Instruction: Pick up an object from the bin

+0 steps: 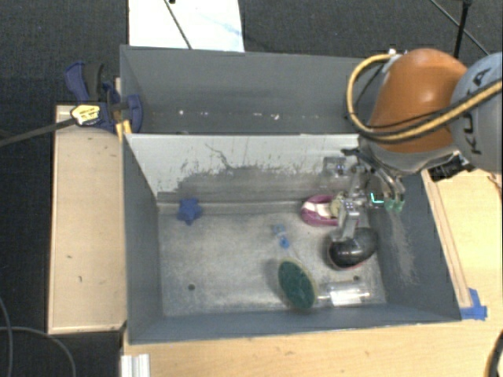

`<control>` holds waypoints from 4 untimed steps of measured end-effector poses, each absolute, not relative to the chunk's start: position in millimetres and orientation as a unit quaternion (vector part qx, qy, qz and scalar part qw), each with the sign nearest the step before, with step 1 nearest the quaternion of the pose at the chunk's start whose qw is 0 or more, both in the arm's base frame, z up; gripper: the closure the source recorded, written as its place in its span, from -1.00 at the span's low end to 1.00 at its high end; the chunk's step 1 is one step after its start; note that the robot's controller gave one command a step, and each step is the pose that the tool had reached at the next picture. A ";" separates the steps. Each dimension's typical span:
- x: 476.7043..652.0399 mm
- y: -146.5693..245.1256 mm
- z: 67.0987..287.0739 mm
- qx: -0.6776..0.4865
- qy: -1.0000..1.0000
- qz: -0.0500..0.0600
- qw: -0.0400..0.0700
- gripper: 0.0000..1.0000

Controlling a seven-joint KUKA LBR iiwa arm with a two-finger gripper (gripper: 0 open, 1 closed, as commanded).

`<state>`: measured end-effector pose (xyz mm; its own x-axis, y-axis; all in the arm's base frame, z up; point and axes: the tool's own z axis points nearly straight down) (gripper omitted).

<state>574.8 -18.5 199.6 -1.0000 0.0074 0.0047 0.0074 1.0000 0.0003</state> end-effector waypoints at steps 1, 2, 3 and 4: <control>480.7 -18.8 69.7 0.005 -1.000 0.000 -0.004 -1.00; 504.1 37.8 70.5 0.126 -0.992 -0.001 -0.003 -1.00; 483.3 47.8 72.2 0.188 -0.982 0.001 -0.008 -1.00; 482.1 49.3 71.9 0.108 -0.994 0.000 -0.006 -1.00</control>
Offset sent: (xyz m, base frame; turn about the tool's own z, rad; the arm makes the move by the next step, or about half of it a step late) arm -0.0960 -0.0004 -0.1296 -0.0263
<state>482.1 49.3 71.9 -0.9764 -0.2156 -0.0118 -0.2156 0.9765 -0.0019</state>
